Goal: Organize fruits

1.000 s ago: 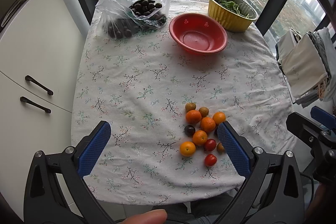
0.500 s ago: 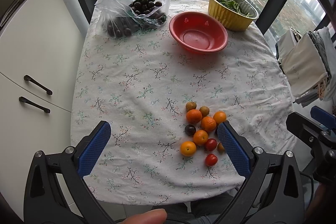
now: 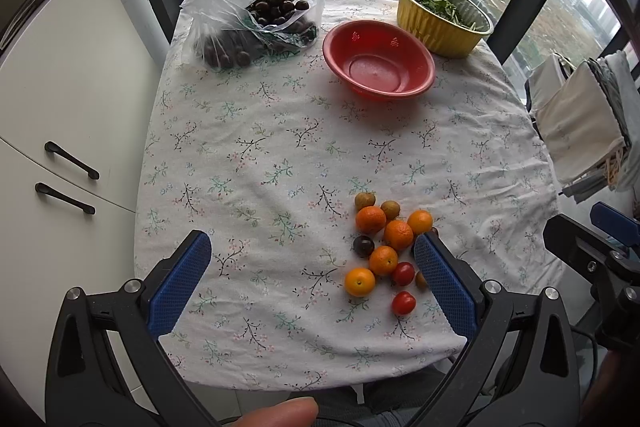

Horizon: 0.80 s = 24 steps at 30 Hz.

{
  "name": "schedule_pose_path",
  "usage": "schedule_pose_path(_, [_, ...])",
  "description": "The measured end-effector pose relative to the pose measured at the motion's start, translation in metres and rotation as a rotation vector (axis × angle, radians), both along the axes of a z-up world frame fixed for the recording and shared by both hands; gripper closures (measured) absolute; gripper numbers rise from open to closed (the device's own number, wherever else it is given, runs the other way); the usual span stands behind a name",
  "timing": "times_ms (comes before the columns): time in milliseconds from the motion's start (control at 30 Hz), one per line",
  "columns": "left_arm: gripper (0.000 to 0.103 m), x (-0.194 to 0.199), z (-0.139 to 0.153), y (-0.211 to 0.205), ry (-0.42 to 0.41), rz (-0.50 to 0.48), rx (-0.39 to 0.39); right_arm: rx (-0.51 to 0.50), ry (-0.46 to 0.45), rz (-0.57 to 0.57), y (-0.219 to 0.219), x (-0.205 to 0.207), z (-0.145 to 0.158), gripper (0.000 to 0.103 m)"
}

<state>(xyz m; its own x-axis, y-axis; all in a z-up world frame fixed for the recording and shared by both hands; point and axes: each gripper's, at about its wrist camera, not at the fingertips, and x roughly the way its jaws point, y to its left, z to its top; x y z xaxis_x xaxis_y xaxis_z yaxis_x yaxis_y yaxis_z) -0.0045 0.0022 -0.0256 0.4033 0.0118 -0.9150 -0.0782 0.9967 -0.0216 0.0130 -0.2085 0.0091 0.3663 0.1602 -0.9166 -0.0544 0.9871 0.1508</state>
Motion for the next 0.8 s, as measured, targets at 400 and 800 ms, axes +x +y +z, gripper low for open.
schedule_pose_path(400, [0.000, -0.001, -0.003, 0.001, 0.005, 0.001, -0.002, 0.000, 0.003, 0.002, -0.001, 0.001, 0.001, 0.006])
schedule_pose_path(800, [0.000, -0.010, -0.014, -0.005, 0.015, -0.007, -0.006, 0.000, 0.008, -0.001, 0.000, -0.004, -0.007, 0.006])
